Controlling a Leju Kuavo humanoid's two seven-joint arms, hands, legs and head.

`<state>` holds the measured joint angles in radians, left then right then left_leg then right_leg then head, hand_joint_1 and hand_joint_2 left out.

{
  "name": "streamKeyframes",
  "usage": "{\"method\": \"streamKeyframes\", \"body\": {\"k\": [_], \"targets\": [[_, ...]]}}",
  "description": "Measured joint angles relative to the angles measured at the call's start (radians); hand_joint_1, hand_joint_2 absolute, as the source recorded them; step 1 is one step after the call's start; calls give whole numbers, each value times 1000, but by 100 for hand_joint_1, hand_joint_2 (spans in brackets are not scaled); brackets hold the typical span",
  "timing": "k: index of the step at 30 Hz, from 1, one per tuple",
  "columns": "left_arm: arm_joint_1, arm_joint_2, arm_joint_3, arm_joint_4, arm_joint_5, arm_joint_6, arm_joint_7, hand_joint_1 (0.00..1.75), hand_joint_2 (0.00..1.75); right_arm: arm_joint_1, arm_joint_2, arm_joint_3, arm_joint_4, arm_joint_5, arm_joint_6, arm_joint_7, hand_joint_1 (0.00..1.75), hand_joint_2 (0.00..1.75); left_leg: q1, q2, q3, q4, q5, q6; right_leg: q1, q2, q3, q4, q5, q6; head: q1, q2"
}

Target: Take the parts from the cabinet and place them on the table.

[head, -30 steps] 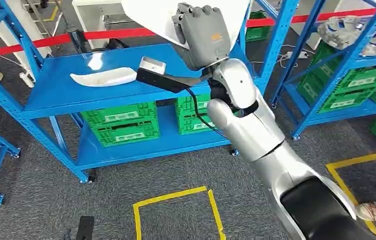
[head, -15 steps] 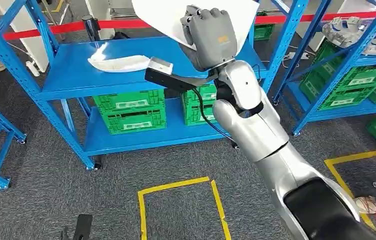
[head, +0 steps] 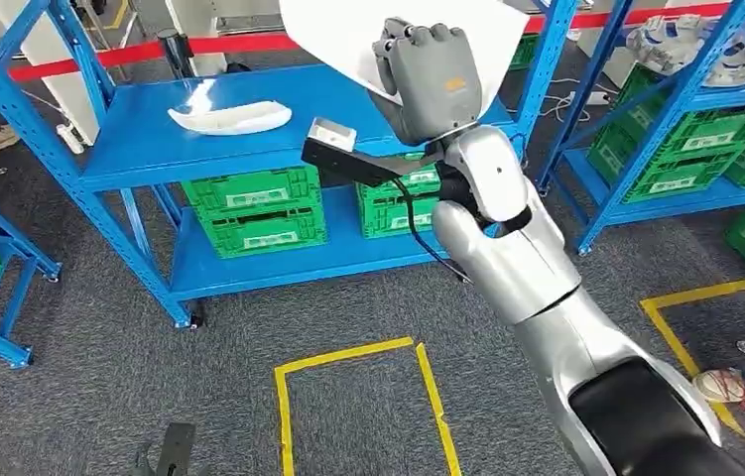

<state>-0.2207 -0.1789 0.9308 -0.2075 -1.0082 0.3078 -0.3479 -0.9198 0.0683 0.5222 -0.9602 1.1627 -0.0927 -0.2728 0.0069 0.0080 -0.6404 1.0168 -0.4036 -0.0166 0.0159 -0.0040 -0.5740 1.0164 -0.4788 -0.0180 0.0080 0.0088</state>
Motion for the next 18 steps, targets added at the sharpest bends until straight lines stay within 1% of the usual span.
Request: {"method": "streamKeyframes", "body": {"k": [1,2,3,7,9,10,11,12,13,14,15,16,17,18], "targets": [[0,2,0,0,0,0,0,0,175,1,-2,0,0,0,0,0,175,175,0,0,0,-3,4,-2,0,0,-2,0,2,-2,0,0],[0,2,0,0,0,0,-1,0,175,2,-3,0,0,0,0,-2,175,175,0,0,-2,-3,6,-2,-1,0,-2,0,4,-3,0,0],[0,6,0,0,0,0,-2,0,175,3,-4,0,0,0,1,-3,175,175,-1,-1,-3,-2,6,3,-2,-1,-5,0,6,0,0,0],[0,11,0,0,0,-2,-4,0,175,10,-8,0,0,-1,1,-6,175,175,-2,-1,-6,-1,7,5,-3,-2,-7,3,7,1,-1,0],[0,12,0,0,0,-2,-5,0,175,10,-9,0,0,-2,1,-6,175,175,-5,-2,-6,-2,8,9,-5,-2,-7,0,8,4,-1,0],[0,10,-1,0,0,-3,-6,0,175,9,-9,-1,0,-2,0,-6,175,175,-3,-2,-2,-14,13,13,-2,-3,-4,-5,10,7,-1,0],[0,6,-1,0,0,-5,-6,0,175,11,-10,-2,0,-2,-1,-6,175,175,11,2,9,-33,26,12,-2,-2,-4,2,4,11,-1,0],[-1,6,-1,0,0,-5,-7,0,175,9,-11,-2,0,-2,-1,-6,175,175,12,2,10,-40,30,17,-2,3,-15,26,-19,20,2,0],[-3,6,-1,0,0,-5,-7,0,175,8,-13,-3,0,-2,-1,-6,175,175,14,3,8,-40,31,18,-5,4,-44,84,-58,27,4,0],[-3,6,-1,0,0,-5,-7,0,175,12,-18,-3,0,-2,-1,-6,175,175,15,1,5,-39,31,18,-12,4,-81,167,-101,36,6,0],[-2,6,-1,0,0,-5,-6,0,175,17,-18,-3,0,-2,-1,-6,175,175,16,-3,1,-38,32,17,-19,4,-120,248,-136,43,5,0],[-2,6,-1,0,0,-5,-5,0,175,21,-19,-3,2,-2,-1,-6,175,175,18,-7,-4,-35,34,14,-26,4,-143,298,-149,50,6,0],[-2,6,-1,0,0,-5,-4,0,175,22,-21,-3,4,-2,0,-6,175,175,22,-13,-10,-31,36,10,-31,4,-145,299,-141,54,6,0],[-2,6,-1,0,0,-5,-2,0,175,20,-21,-3,6,-1,1,-6,175,175,28,-21,-18,-24,38,4,-38,4,-123,253,-110,60,6,0]]}}
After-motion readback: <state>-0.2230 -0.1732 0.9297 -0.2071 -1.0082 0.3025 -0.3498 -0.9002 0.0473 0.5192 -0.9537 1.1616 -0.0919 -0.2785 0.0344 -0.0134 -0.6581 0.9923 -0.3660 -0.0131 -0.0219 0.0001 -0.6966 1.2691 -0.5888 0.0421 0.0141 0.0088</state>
